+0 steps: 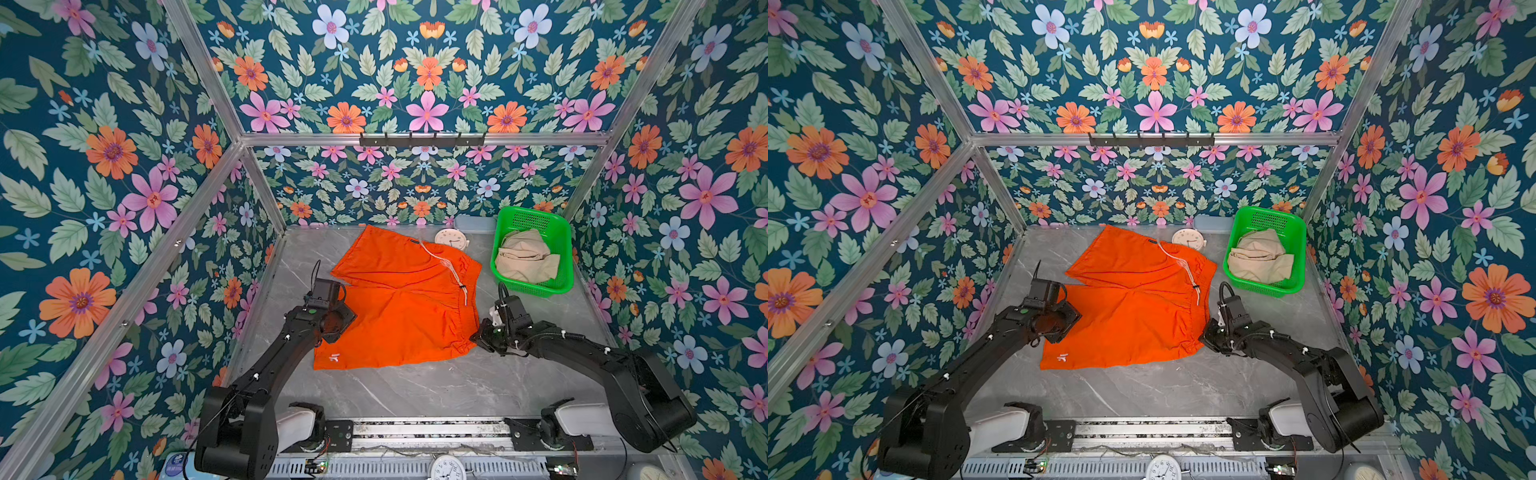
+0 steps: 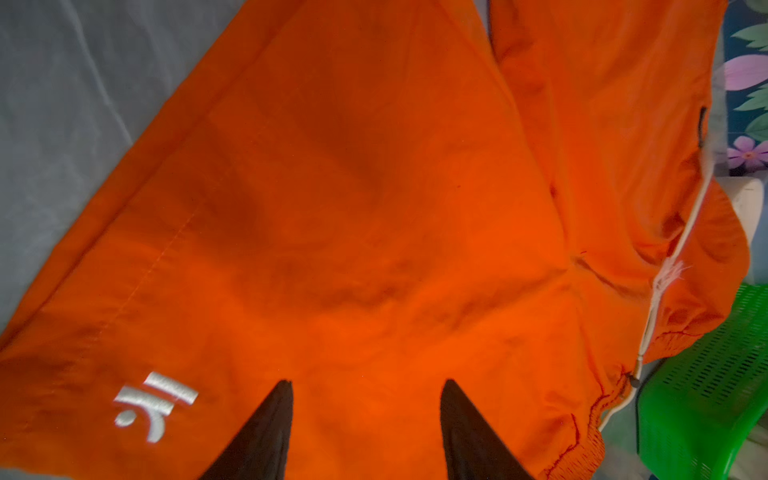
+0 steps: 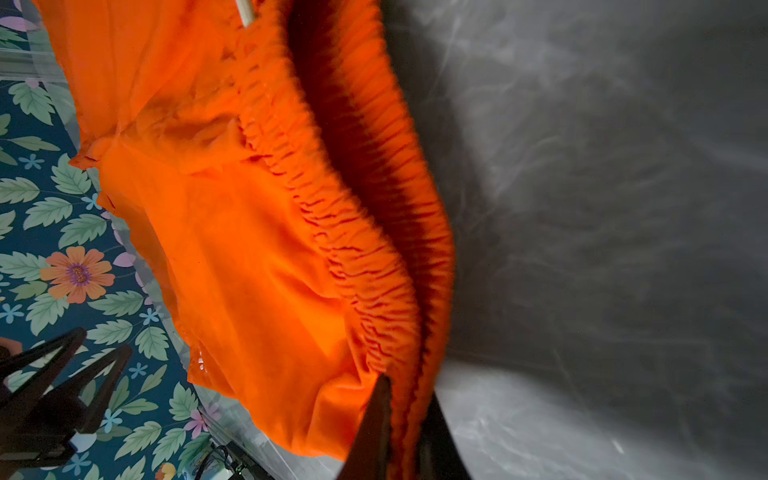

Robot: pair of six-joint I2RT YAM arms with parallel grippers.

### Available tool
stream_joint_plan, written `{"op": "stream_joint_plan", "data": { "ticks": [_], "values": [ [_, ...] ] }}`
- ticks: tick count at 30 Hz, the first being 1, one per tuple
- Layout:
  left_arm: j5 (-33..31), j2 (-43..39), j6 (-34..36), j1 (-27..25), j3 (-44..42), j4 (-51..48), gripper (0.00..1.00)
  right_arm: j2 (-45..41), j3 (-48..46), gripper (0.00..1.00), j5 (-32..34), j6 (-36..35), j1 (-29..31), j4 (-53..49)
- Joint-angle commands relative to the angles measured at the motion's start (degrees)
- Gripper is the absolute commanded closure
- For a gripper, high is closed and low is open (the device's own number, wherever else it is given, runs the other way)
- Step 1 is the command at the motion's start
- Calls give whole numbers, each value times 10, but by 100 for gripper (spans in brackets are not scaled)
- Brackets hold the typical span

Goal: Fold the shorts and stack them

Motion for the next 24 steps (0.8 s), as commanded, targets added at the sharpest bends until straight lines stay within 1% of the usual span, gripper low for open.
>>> {"op": "stream_joint_plan", "data": {
  "ticks": [1, 6, 10, 14, 18, 24],
  "values": [
    [11, -8, -3, 18, 0, -42, 41, 1, -1, 88, 2, -1, 2, 1],
    [12, -24, 4, 53, -1, -74, 41, -8, -6, 88, 4, 2, 3, 1],
    [29, -36, 7, 81, -19, -89, 42, -7, -9, 88, 5, 2, 3, 3],
    [38, -38, 8, 94, -28, -90, 42, -8, -13, 88, 3, 3, 3, 7],
    [29, -48, 13, 109, -36, -103, 42, -13, -18, 88, 7, 3, 2, 6],
    [29, -74, 10, 138, -69, -116, 42, -13, -25, 88, 6, 5, 3, 9]
  ]
}}
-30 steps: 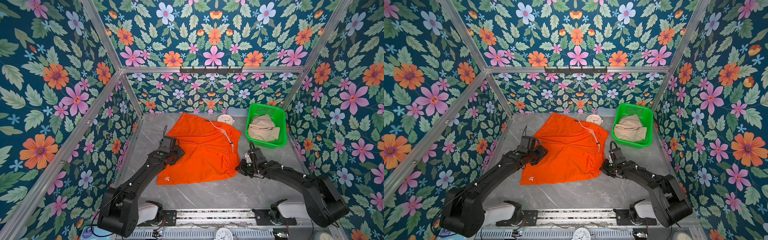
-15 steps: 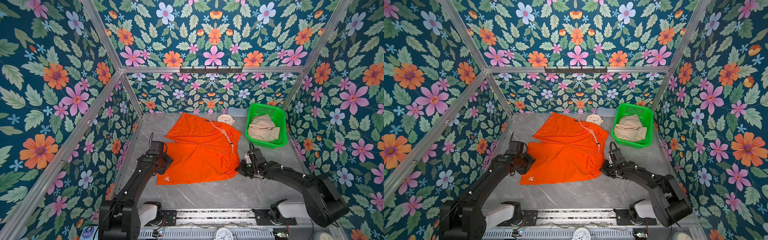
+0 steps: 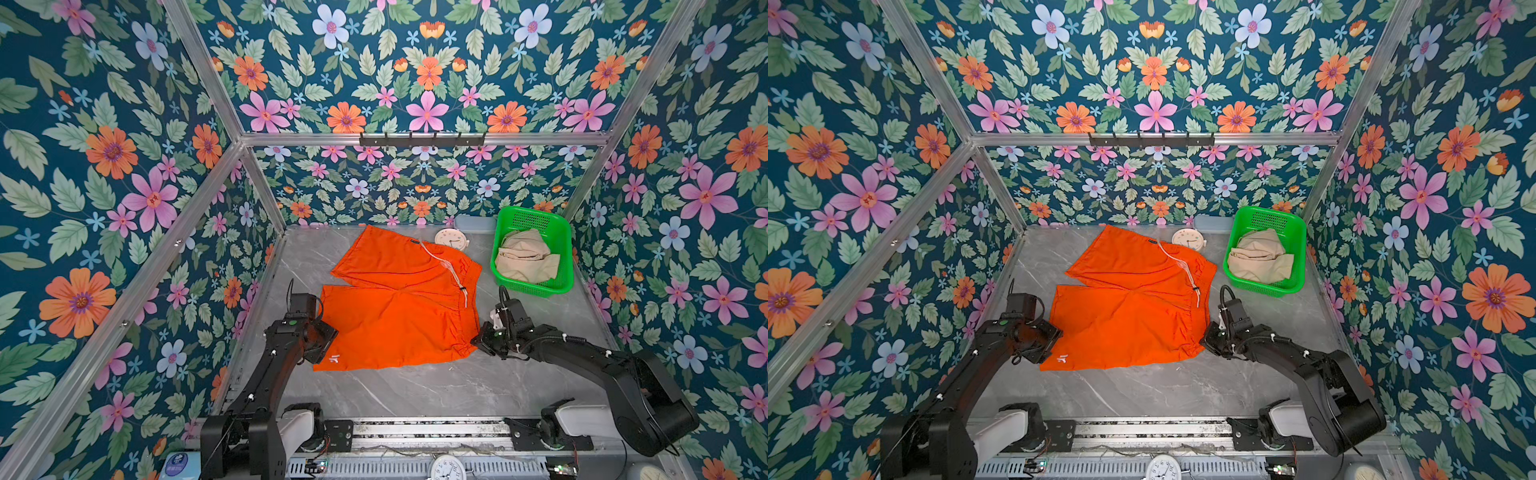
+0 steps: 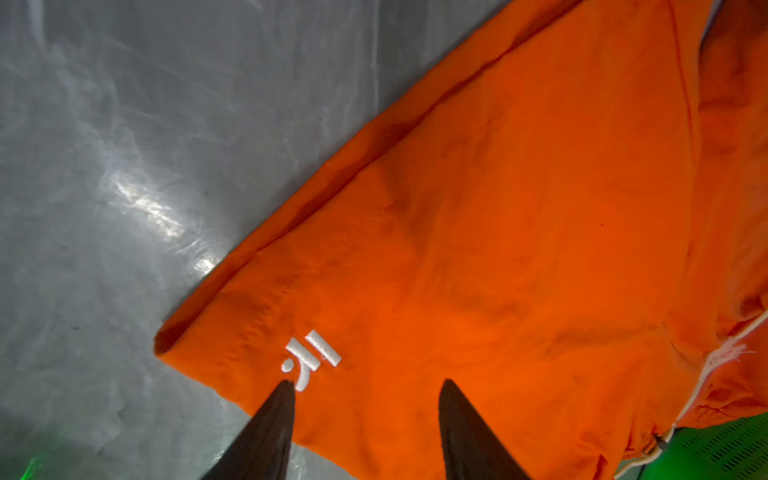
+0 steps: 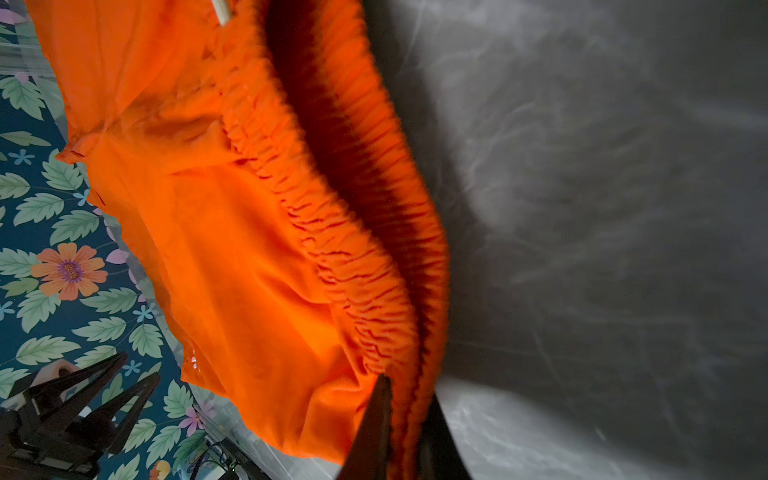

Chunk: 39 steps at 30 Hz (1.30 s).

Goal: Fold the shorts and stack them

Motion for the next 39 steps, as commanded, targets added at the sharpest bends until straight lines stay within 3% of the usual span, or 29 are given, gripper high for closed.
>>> {"op": "stream_joint_plan", "data": {
  "ticks": [1, 9, 20, 32, 39],
  "values": [
    [-9, -13, 9, 15, -11, -25, 42, -1, -3, 88, 5, 5, 1, 4],
    [-52, -45, 0, 43, -41, -65, 44, 13, -3, 88, 1, 5, 1, 11],
    [-46, 5, -11, 46, -71, -12, 47, 21, -7, 88, -4, 9, 1, 25],
    [-72, 25, -4, 51, -91, 9, 86, -1, -14, 88, 0, 10, 1, 2],
    [-89, -9, -3, 51, -77, -5, 100, -33, -15, 89, 7, 8, 5, -35]
  ]
}}
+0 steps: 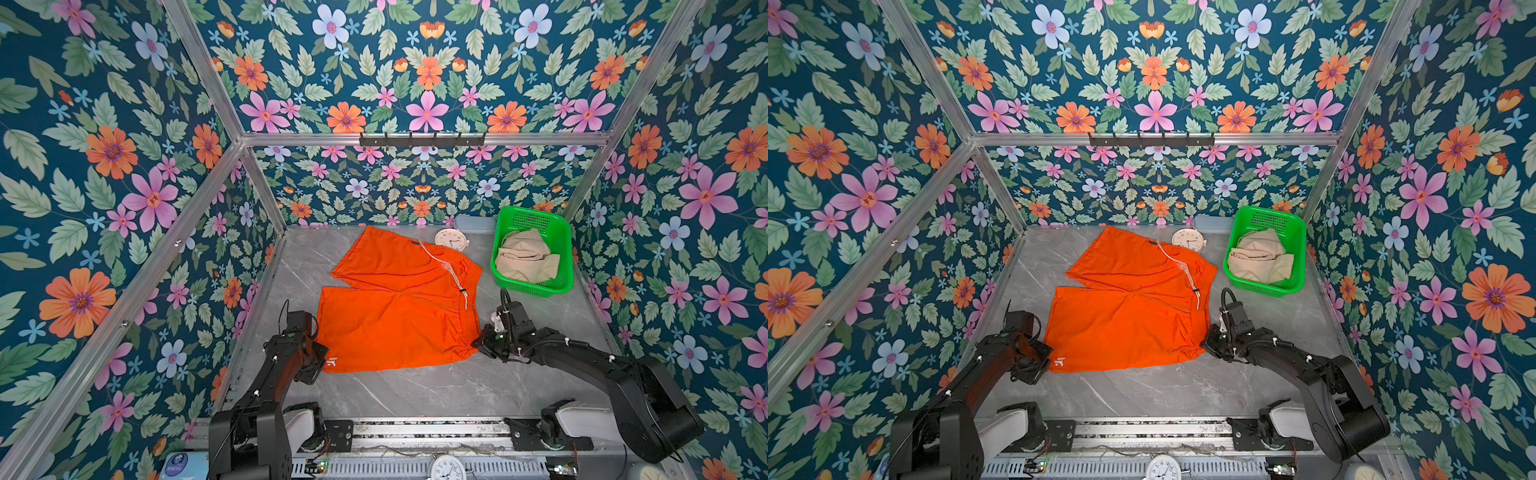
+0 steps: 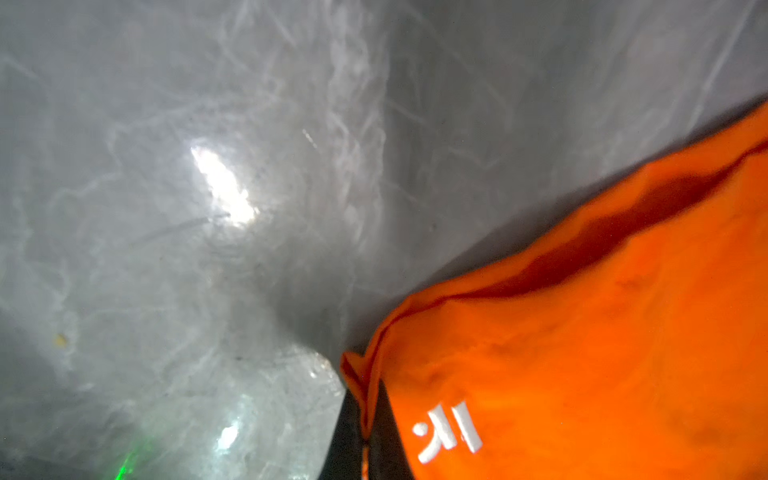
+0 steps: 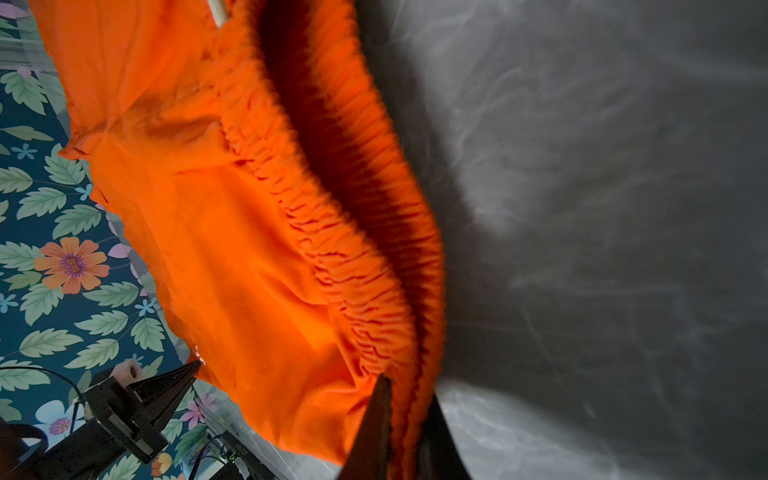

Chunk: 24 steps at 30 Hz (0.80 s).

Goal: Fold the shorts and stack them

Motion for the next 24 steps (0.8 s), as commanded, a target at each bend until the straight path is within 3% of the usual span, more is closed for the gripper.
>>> {"op": "stream_joint_plan", "data": {
  "ticks": [1, 14, 24],
  "values": [
    [-29, -15, 5, 1, 15, -15, 100, -15, 1, 89, 12, 5, 5, -38],
    [-80, -117, 71, 1, 77, -78, 100, -133, -20, 91, 39, 44, 55, -165],
    [-96, -164, 98, 1, 99, -59, 100, -203, -6, 92, 38, 67, 79, -259]
  ]
}}
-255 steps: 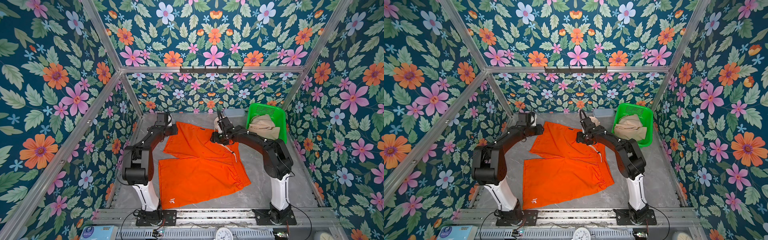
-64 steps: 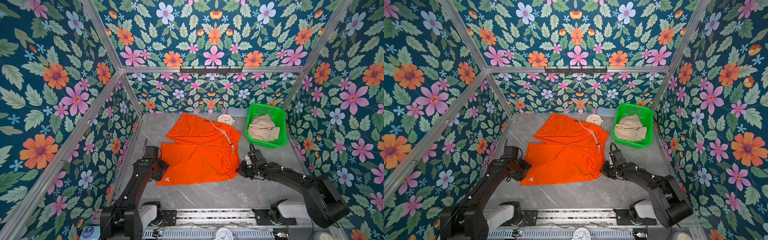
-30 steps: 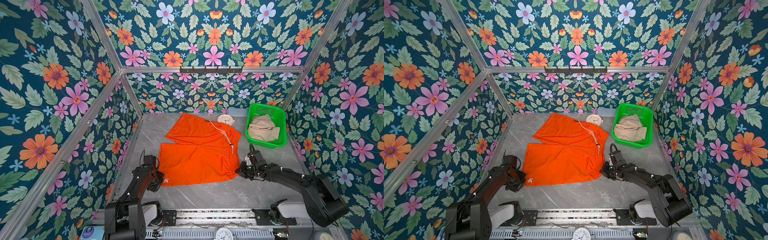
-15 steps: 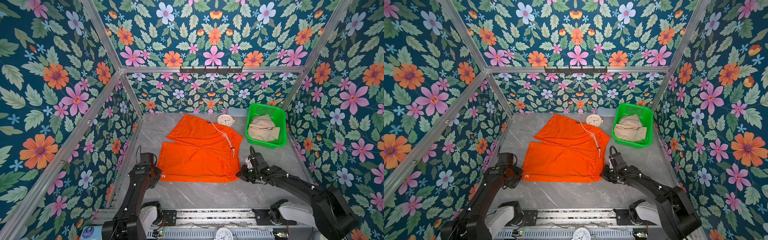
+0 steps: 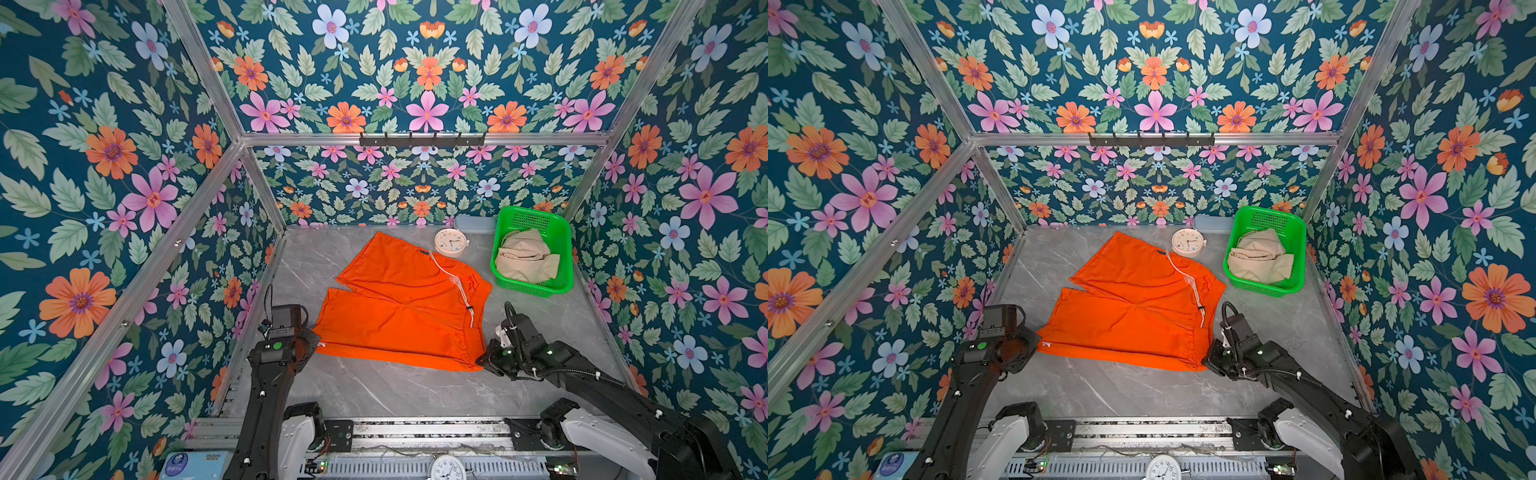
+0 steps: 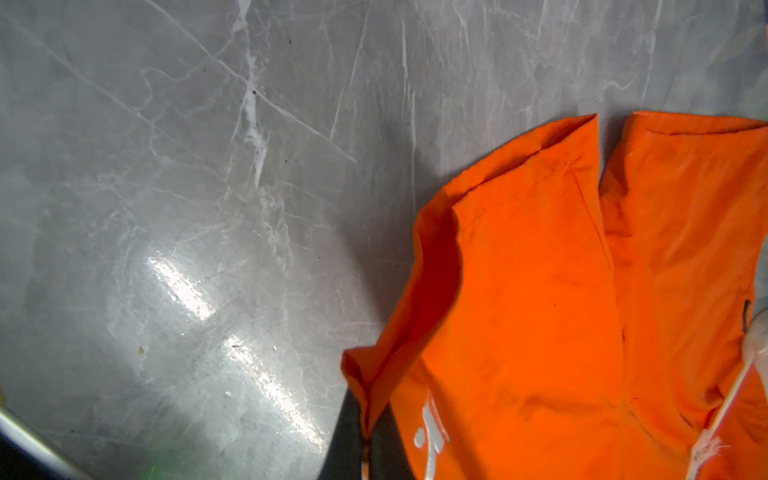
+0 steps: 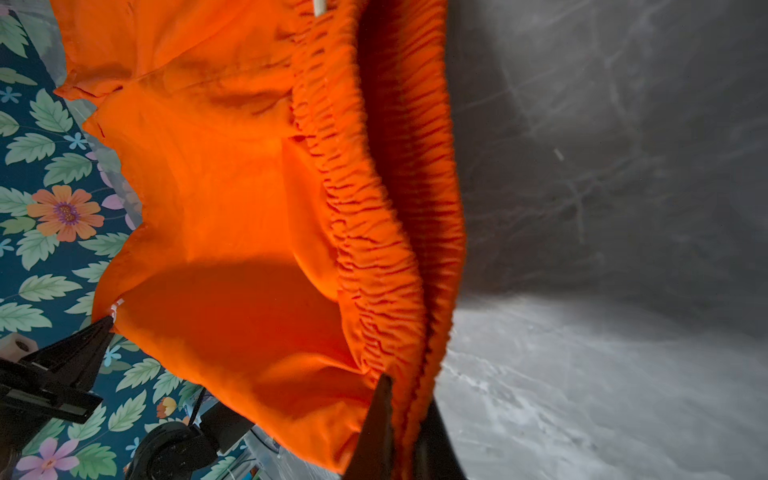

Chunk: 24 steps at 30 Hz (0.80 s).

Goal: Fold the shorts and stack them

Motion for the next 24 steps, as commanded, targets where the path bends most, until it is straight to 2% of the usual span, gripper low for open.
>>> {"op": "stream_joint_plan", "data": {
  "ticks": [1, 7, 10, 16, 24],
  "values": [
    [-57, -7, 24, 1, 13, 15, 100, -14, 11, 93, 23, 12, 6, -80],
    [-77, -3, 64, 1, 60, 16, 100, -42, 50, 94, 49, 29, 41, -149],
    [-77, 12, 78, 1, 85, 28, 100, -54, 54, 93, 46, 50, 57, -154],
    [-68, 59, 109, 0, 131, 68, 100, -75, 54, 93, 27, 84, 52, -141],
    [-47, 139, 155, -7, 198, 109, 100, -61, 56, 96, -139, 119, -42, -105]
  ]
}}
